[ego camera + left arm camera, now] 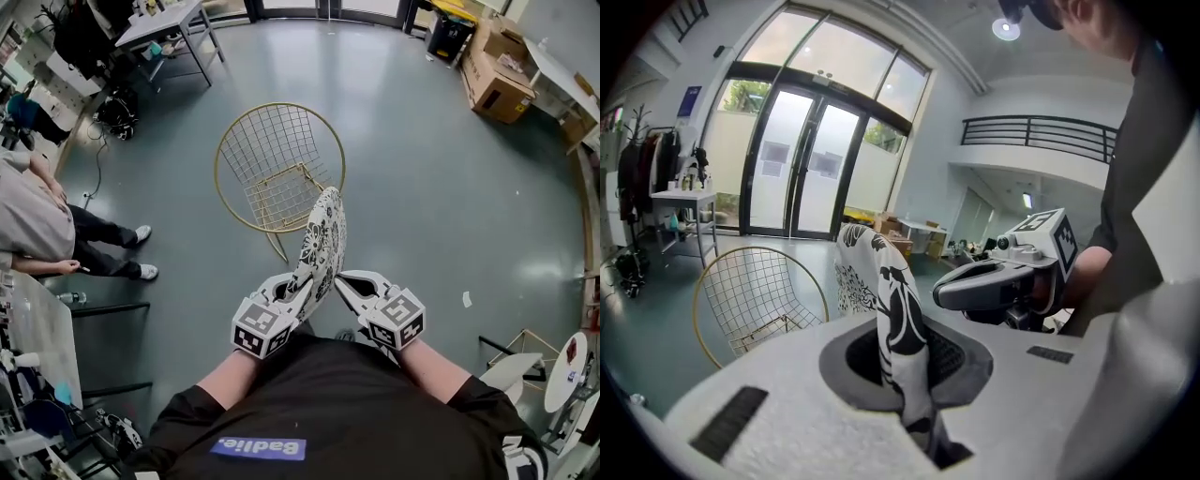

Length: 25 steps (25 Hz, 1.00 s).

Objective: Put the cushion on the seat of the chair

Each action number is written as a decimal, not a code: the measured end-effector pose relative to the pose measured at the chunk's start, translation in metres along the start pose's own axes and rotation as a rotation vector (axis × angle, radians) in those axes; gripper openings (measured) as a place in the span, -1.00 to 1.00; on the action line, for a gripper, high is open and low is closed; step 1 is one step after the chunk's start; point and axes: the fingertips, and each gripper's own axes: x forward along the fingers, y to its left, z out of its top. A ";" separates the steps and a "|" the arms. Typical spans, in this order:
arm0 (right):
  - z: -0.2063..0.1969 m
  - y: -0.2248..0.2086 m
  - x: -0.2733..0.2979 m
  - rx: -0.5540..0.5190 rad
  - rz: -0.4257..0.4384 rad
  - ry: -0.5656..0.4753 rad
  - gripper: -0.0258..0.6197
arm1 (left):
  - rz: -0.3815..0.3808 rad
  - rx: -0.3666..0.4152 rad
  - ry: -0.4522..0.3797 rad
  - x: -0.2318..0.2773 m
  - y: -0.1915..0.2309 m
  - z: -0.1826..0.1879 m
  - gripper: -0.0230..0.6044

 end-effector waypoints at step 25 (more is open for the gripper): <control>0.003 -0.122 0.153 0.220 -0.177 0.056 -0.83 | -0.367 0.090 0.285 0.110 0.181 -0.037 -0.85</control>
